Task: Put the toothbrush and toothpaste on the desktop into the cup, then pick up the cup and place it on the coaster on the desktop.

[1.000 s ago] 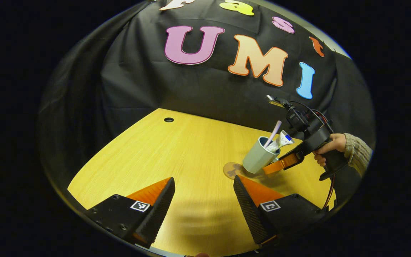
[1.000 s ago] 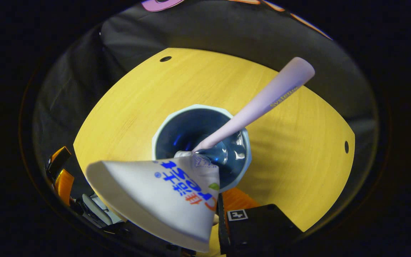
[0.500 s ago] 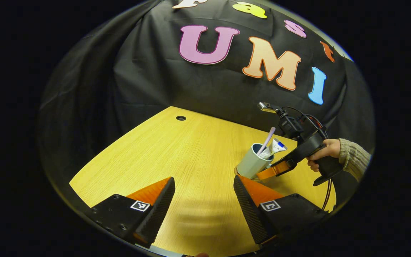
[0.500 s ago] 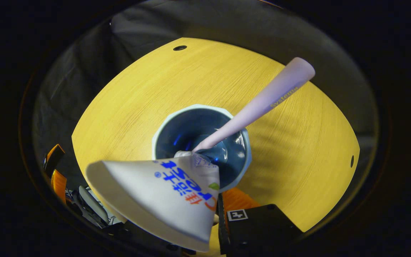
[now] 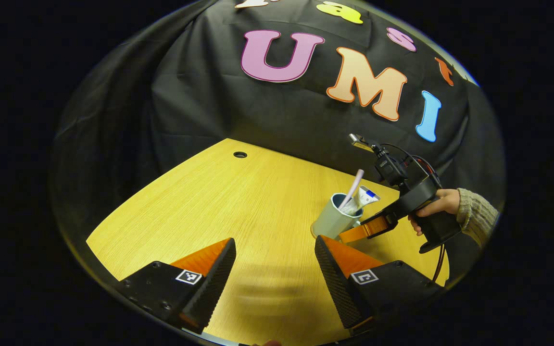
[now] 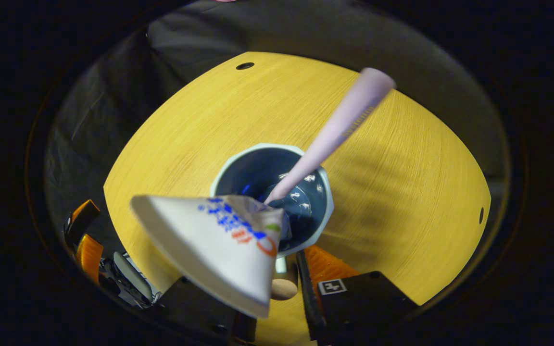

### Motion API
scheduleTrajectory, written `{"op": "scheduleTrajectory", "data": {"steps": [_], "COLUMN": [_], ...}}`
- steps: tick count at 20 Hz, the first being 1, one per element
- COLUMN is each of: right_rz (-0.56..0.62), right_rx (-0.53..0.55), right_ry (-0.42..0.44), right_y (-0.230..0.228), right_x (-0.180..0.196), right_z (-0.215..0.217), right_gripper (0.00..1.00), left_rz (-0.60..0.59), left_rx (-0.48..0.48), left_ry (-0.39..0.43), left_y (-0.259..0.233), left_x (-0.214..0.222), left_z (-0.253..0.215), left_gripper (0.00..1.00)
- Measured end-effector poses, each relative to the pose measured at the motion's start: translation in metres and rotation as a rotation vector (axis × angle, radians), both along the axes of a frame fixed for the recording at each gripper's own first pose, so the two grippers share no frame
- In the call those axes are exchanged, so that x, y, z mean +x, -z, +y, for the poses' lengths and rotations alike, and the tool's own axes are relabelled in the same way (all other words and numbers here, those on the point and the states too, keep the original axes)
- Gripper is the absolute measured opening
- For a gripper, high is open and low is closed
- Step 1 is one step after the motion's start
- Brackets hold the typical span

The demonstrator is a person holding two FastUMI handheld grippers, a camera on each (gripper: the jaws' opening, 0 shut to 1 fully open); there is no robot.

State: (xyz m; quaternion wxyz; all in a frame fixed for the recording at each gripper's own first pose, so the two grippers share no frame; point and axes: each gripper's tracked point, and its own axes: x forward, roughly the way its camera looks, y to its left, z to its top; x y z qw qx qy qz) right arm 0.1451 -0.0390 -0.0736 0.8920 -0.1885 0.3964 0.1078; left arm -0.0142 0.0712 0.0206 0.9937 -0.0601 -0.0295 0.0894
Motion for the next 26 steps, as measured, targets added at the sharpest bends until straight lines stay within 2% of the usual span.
{"op": "scheduleTrajectory", "data": {"steps": [3,6,7,8,9,11,13,14,16,17,18,19,21,26], "right_rz": [-0.027,-0.079,-0.106,-0.141,-0.175,-0.234,-0.298,-0.332,-0.402,-0.425,-0.441,-0.461,-0.502,-0.582], "right_rx": [0.022,0.078,0.091,0.102,0.114,0.148,0.194,0.218,0.266,0.300,0.338,0.378,0.438,0.452], "right_ry": [-0.017,-0.058,-0.067,-0.073,-0.074,-0.064,-0.041,-0.023,0.021,0.043,0.068,0.092,0.130,0.221], "right_y": [-0.007,-0.030,-0.044,-0.056,-0.067,-0.081,-0.093,-0.097,-0.100,-0.101,-0.101,-0.100,-0.100,-0.097], "right_x": [-0.003,-0.013,-0.020,-0.025,-0.032,-0.047,-0.064,-0.074,-0.094,-0.107,-0.122,-0.135,-0.156,-0.194], "right_z": [0.005,0.012,0.012,0.012,0.011,0.006,-0.003,-0.010,-0.022,-0.028,-0.034,-0.040,-0.054,-0.094], "right_gripper": [0.59,0.91,0.96,0.95,0.99,0.99,0.95,0.99,0.94,0.99,0.95,0.99,0.99,0.98], "left_rz": [0.003,-0.011,-0.012,-0.012,-0.013,-0.022,-0.031,-0.039,-0.054,-0.058,-0.059,-0.058,-0.051,-0.010], "left_rx": [0.009,0.022,0.029,0.039,0.053,0.083,0.125,0.143,0.168,0.175,0.187,0.199,0.215,0.191], "left_ry": [0.007,0.023,0.027,0.032,0.035,0.048,0.066,0.074,0.108,0.127,0.145,0.153,0.168,0.211], "left_y": [0.000,-0.007,-0.008,-0.010,-0.012,-0.019,-0.027,-0.033,-0.043,-0.044,-0.046,-0.046,-0.042,-0.028], "left_x": [0.000,-0.001,-0.001,-0.001,-0.002,-0.002,-0.001,-0.001,-0.002,0.000,0.000,0.001,0.002,0.006], "left_z": [-0.003,-0.010,-0.012,-0.015,-0.017,-0.025,-0.034,-0.039,-0.051,-0.057,-0.063,-0.067,-0.073,-0.086], "left_gripper": [0.96,0.96,0.96,0.95,0.95,0.95,0.95,0.95,0.95,0.95,0.95,0.95,0.95,0.95]}}
